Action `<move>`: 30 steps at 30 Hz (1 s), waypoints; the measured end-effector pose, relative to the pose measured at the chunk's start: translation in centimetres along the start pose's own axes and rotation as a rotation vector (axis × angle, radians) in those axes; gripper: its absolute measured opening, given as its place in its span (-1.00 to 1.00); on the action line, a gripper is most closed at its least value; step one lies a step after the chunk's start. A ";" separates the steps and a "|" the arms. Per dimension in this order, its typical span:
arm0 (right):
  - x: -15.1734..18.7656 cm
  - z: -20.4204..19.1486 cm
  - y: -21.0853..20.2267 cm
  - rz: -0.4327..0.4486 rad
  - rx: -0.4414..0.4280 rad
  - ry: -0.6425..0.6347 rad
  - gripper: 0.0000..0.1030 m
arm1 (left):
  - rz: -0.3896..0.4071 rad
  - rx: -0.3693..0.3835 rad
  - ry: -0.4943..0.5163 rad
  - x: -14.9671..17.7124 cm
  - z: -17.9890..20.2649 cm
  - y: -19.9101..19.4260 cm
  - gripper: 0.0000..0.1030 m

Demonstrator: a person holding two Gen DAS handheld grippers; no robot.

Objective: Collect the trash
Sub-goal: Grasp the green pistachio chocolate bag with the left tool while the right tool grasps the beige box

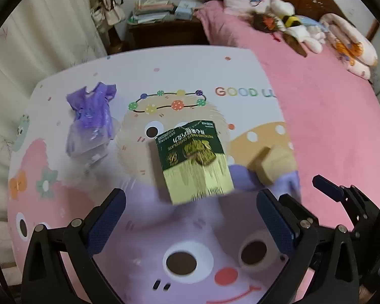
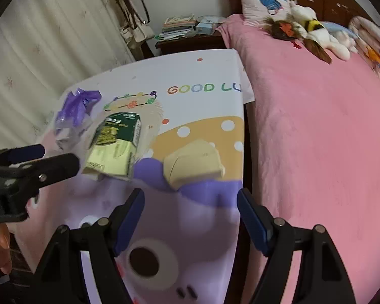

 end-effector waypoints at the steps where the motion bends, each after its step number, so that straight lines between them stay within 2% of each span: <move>1: -0.5 0.0 0.6 -0.004 0.007 -0.013 0.47 | -0.010 0.000 -0.008 -0.3 0.0 0.6 0.98; 9: -1.7 -0.5 3.5 -0.008 0.048 -0.077 0.47 | -0.083 0.005 -0.088 -2.1 -0.6 5.6 0.98; 18: -2.5 -0.9 4.4 -0.006 0.098 -0.133 0.47 | -0.081 -0.011 -0.155 -3.0 -1.3 8.0 0.96; 21: -2.7 -1.0 4.7 -0.004 0.122 -0.150 0.45 | -0.089 -0.019 -0.166 -3.1 -1.7 8.7 0.75; 22: -2.8 -1.0 4.7 0.000 0.139 -0.158 0.31 | -0.095 -0.006 -0.169 -3.0 -1.8 9.0 0.47; 23: -2.9 -1.1 4.6 0.013 0.162 -0.174 0.19 | -0.102 0.009 -0.170 -3.0 -1.7 9.2 0.38; 30: -2.0 -1.9 4.2 -0.007 0.127 -0.164 0.18 | -0.041 0.026 -0.134 -1.9 -2.5 7.8 0.23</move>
Point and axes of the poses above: each gripper's, at about its wrist camera, not at the fingertips, and y roughly the way its jaws point, z to its right, x to its underside, the point moved 9 cm from there along y, roughly the way its jaws point, and after that the axes turned 11 degrees about -z, right-handed, at the moved point
